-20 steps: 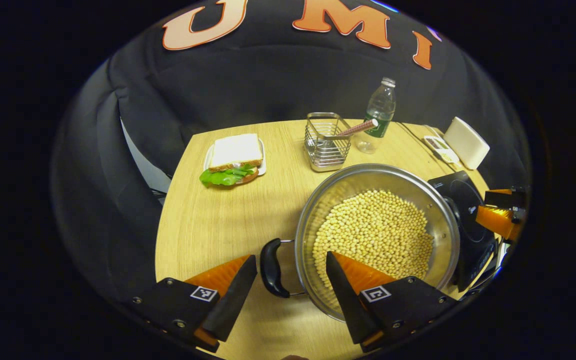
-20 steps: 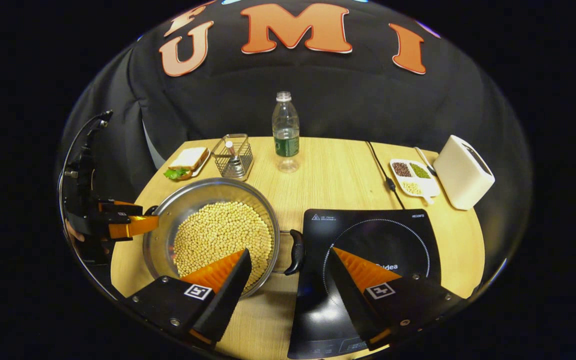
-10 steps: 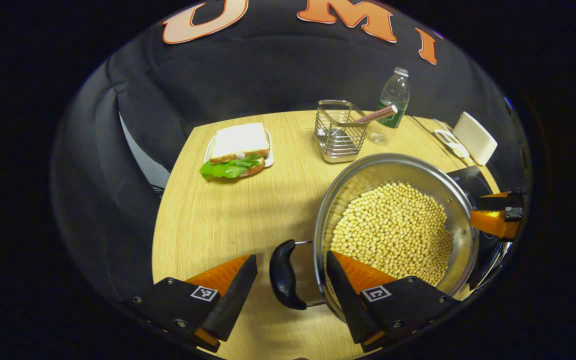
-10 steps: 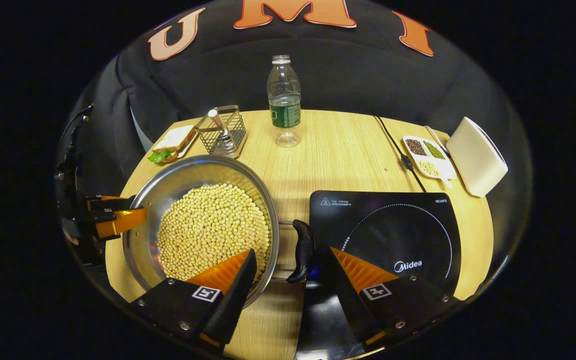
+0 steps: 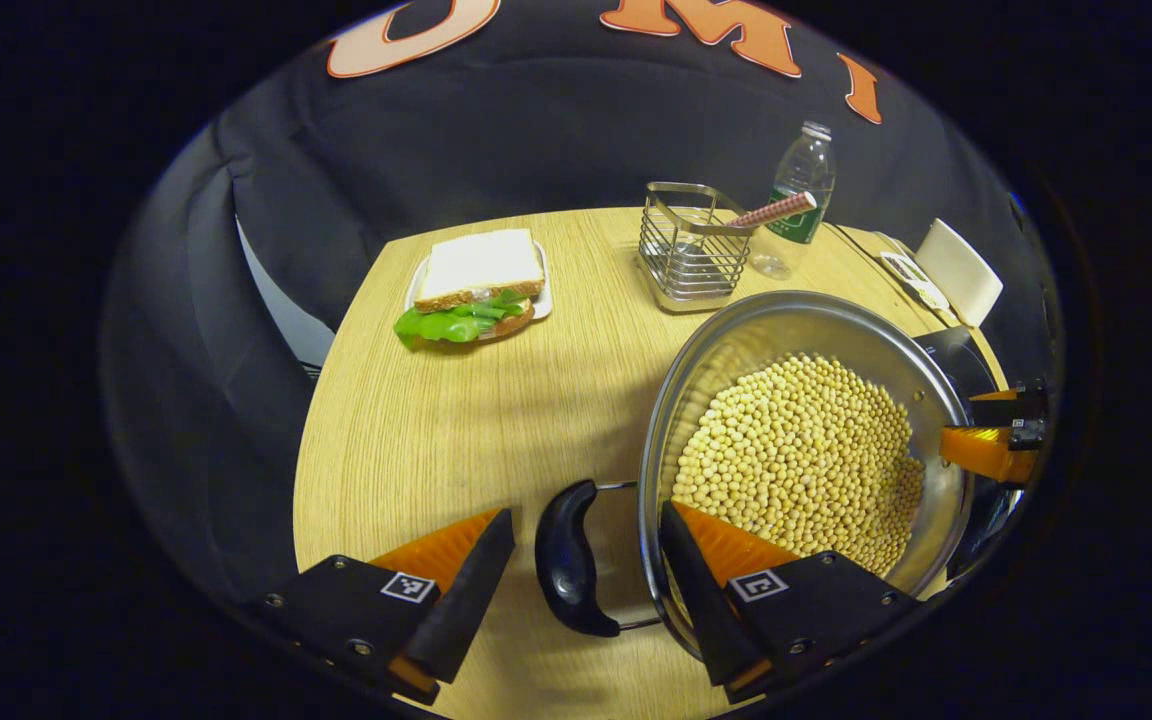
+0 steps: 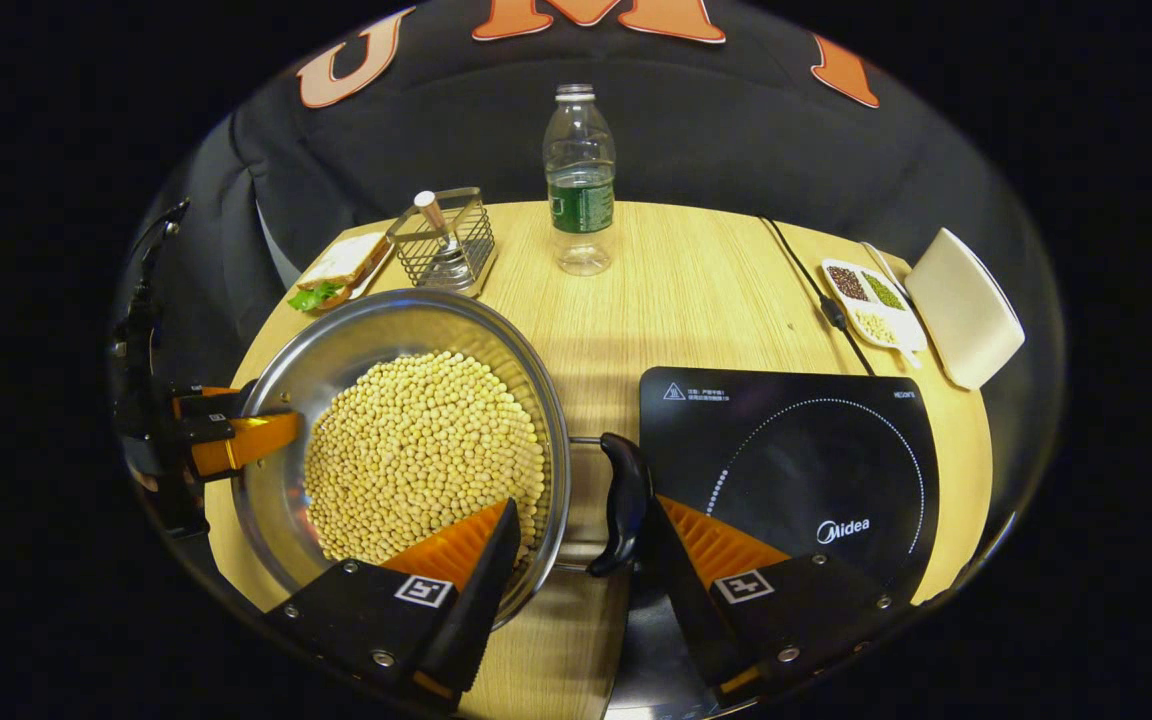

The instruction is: First push the handle of the pot to place it horizontally, then grasp the pot with both hands and set it on the induction cooktop.

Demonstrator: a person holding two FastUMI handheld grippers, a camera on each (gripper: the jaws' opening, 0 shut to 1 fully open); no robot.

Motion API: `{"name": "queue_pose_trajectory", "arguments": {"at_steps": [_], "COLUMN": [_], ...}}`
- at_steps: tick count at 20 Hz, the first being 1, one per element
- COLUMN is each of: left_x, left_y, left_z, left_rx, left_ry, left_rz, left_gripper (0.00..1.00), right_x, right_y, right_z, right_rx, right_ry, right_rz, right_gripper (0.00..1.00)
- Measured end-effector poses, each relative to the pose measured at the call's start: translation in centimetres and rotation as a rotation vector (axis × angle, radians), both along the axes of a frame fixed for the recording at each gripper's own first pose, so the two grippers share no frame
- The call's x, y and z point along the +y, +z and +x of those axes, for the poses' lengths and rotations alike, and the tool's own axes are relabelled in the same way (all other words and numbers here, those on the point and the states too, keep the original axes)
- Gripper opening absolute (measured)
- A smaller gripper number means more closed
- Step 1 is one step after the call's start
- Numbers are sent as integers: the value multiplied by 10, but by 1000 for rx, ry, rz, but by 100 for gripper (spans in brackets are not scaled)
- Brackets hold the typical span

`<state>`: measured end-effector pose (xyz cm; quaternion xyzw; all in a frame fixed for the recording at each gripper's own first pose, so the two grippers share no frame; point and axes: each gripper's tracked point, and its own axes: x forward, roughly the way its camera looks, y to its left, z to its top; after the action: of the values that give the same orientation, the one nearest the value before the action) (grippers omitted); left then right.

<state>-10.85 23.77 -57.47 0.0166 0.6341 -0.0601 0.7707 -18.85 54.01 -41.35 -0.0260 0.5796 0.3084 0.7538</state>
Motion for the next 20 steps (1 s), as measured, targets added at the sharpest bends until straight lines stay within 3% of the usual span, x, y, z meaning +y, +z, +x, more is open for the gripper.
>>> {"name": "queue_pose_trajectory", "arguments": {"at_steps": [1,2,10,11,12,13,15,18,20], "left_x": [1,3,18,18,15,14,15,17,18], "left_y": [1,1,-5,-6,-9,-12,-13,-12,-10], "left_z": [-1,0,-2,-5,-3,-4,-1,2,3], "left_rx": [-1,-4,7,12,5,11,-5,-28,-32], "left_ry": [-1,0,-18,-10,0,0,8,45,68], "left_rz": [2,7,54,53,44,47,48,41,38], "left_gripper": [90,90,89,88,77,79,81,79,71], "right_x": [0,1,30,33,33,35,40,40,39], "right_y": [4,-1,-8,-14,-18,-22,-26,-26,-24], "right_z": [5,3,-3,-4,-3,-5,-3,-4,-3], "right_rx": [-20,-18,45,58,74,86,88,94,104], "right_ry": [2,11,14,2,-24,-50,-83,-76,-77], "right_rz": [-5,-17,20,9,-4,-11,-3,14,22], "right_gripper": [80,72,68,64,68,65,69,66,61]}}
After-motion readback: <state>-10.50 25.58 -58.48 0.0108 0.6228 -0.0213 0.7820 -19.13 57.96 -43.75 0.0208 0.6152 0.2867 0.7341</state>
